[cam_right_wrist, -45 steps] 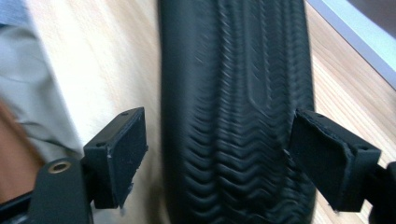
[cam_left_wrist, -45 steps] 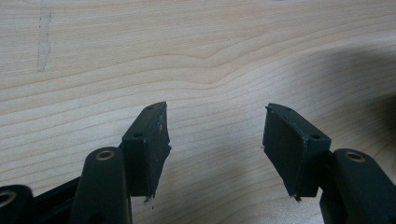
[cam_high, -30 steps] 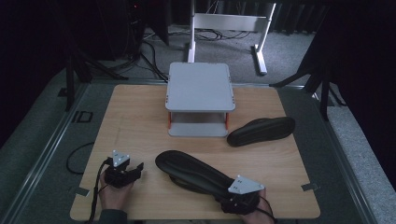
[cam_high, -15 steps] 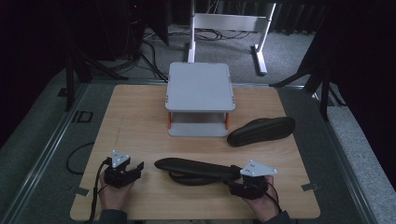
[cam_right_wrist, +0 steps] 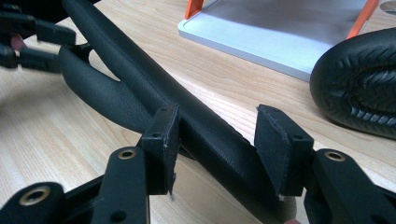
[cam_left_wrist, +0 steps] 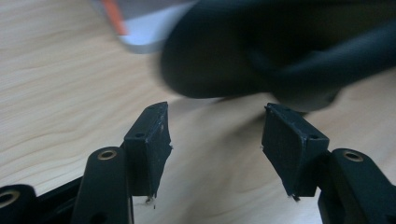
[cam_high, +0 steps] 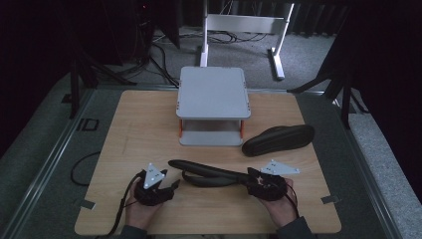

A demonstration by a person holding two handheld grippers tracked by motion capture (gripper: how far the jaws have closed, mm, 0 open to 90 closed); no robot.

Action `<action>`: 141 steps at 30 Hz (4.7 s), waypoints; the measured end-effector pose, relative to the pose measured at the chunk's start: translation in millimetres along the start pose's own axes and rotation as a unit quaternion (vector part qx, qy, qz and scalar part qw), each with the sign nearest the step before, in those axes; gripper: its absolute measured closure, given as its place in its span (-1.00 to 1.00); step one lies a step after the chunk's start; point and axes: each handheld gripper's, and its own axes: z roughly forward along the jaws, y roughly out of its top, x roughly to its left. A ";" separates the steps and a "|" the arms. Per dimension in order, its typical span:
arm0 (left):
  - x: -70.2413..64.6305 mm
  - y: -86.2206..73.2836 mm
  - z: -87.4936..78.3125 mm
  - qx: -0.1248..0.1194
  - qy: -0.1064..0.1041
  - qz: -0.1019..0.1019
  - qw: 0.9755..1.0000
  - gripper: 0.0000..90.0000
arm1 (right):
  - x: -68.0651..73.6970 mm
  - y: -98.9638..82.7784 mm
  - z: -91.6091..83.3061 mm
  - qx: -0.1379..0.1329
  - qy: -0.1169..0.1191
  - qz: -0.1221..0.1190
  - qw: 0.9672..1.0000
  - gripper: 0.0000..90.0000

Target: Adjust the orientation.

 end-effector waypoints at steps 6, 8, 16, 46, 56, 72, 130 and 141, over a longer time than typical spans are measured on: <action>-17.5 4.2 6.3 -0.003 -0.040 0.002 0.999 -0.22 | -2.5 0.8 0.6 -0.003 -0.001 -0.001 1.000 0.11; -23.2 7.2 11.4 -0.002 -0.031 0.007 0.999 -0.33 | -2.6 1.4 0.9 -0.002 0.000 -0.003 1.000 0.11; -28.4 15.4 31.5 0.010 -0.013 0.004 1.000 -0.29 | -3.5 -4.2 3.6 0.019 0.010 -0.033 0.999 -0.12; -16.5 24.6 39.9 0.002 0.002 -0.032 0.999 -0.14 | -4.7 -8.5 13.8 0.071 -0.039 -0.037 0.996 0.10; -27.4 24.9 46.0 0.007 -0.009 -0.018 1.000 -0.14 | 4.4 -13.0 26.4 0.078 -0.060 -0.064 0.993 0.14; -58.6 33.2 59.1 0.016 -0.049 0.011 0.999 -0.13 | -9.0 4.8 56.0 0.073 -0.043 -0.017 0.996 0.63; -9.4 16.8 23.3 0.042 0.040 0.012 0.998 0.64 | 40.4 7.1 66.2 0.056 0.035 -0.067 0.996 0.41; -2.6 14.9 23.1 0.035 0.020 -0.015 0.999 0.46 | -4.8 29.3 52.3 0.031 -0.040 -0.050 0.997 0.30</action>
